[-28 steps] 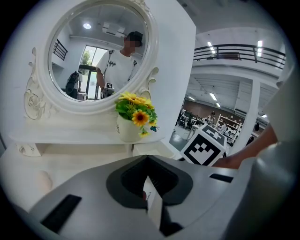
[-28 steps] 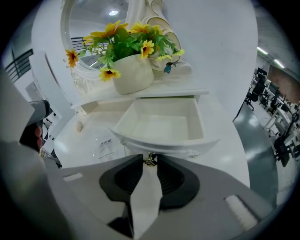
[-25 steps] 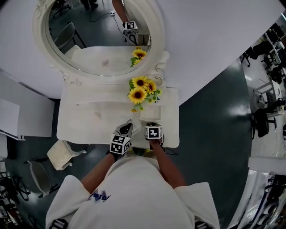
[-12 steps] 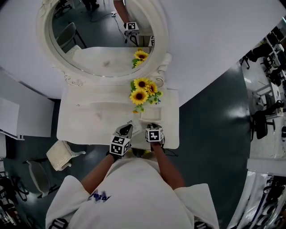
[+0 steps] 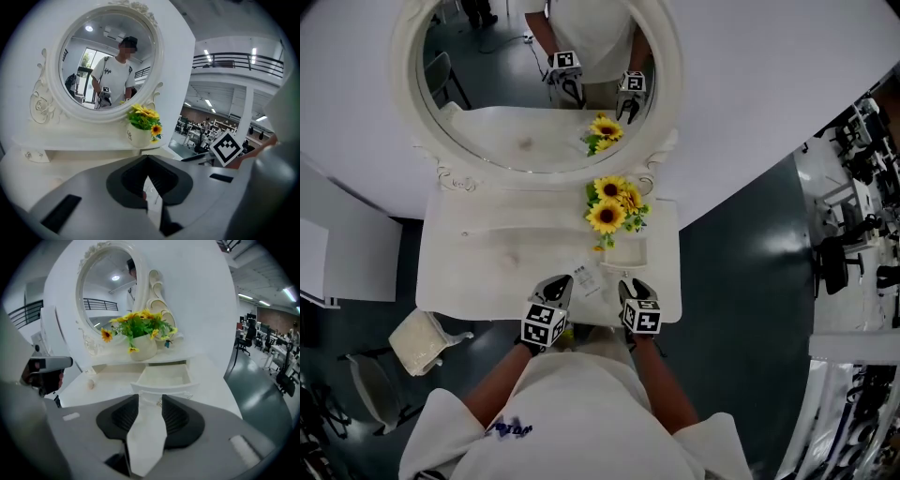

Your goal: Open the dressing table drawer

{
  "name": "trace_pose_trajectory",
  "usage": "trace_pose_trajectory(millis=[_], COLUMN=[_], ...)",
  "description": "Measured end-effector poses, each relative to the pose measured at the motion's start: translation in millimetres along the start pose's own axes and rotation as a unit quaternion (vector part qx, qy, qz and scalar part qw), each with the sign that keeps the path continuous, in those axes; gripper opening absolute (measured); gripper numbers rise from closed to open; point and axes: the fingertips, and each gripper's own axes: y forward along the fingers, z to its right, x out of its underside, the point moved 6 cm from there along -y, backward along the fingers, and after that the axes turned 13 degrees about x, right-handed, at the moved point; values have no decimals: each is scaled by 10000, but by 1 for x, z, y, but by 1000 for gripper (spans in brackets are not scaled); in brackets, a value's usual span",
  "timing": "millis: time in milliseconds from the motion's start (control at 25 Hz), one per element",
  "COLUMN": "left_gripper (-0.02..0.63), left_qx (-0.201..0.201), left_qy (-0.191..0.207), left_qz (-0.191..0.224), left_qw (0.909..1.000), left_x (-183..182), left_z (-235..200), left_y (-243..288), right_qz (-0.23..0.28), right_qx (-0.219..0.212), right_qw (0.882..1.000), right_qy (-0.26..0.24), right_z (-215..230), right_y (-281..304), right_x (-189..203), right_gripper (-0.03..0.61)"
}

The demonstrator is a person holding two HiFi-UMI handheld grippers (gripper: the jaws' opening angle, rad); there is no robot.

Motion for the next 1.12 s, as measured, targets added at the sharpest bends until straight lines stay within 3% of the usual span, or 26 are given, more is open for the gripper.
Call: trace_pose_trajectory(millis=[160,280,440,680,960,1120], left_gripper=[9,9,9,9,9,9], left_qx=[34,-82,-263,-585,-782,-801], left_qy=[173,228,299,611,893,922], left_qz=[149,357,766,947,1365,1561], left_qw=[9997,9991,9963,9919,9835,9802], left_x=[-6,-14,-26,-22,-49,-56], left_z=[-6,-9,2,36,79,81], left_y=[-27,-47,-72,-127,-211,-245], right_qz=[541,1234,1866,2685,2844,2958], right_qx=[-196,-567,-945,-1356,-1620,-1814], right_qw=[9981,9907,9754,9494,9404,9329], right_qy=[218,-56,-698,-901,-923,-966], right_z=[-21,-48,-83,-120,-159,-189], right_y=[-43,-77,-117,-197,-253,-277], right_x=[-15,-33,-57,-84,-88,-92], right_gripper=[98,97,78,11,11,11])
